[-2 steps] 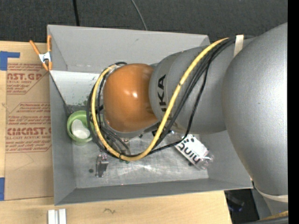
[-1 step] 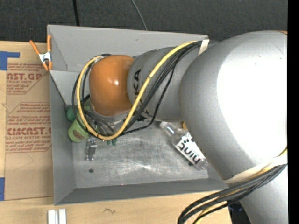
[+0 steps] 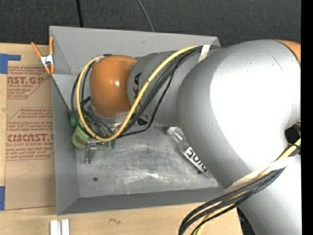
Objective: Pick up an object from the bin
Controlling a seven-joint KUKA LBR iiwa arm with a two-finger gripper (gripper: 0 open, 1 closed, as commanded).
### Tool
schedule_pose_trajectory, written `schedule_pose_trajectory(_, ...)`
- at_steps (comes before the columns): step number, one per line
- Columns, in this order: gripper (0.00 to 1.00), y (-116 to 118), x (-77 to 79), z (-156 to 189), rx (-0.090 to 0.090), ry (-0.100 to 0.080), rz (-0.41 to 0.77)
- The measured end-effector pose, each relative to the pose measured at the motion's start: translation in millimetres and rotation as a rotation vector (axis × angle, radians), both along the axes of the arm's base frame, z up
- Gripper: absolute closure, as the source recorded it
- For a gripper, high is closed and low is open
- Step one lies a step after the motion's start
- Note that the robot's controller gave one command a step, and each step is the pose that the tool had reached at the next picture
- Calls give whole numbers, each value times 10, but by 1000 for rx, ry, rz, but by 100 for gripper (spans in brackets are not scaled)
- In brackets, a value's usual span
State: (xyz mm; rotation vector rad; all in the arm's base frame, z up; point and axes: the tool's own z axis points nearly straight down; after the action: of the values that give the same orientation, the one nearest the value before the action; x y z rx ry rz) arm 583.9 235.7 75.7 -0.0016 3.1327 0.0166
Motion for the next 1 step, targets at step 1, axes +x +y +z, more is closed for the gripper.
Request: schedule_pose_trajectory(1, 0, -841, -426, 179, -10, 7, 196)
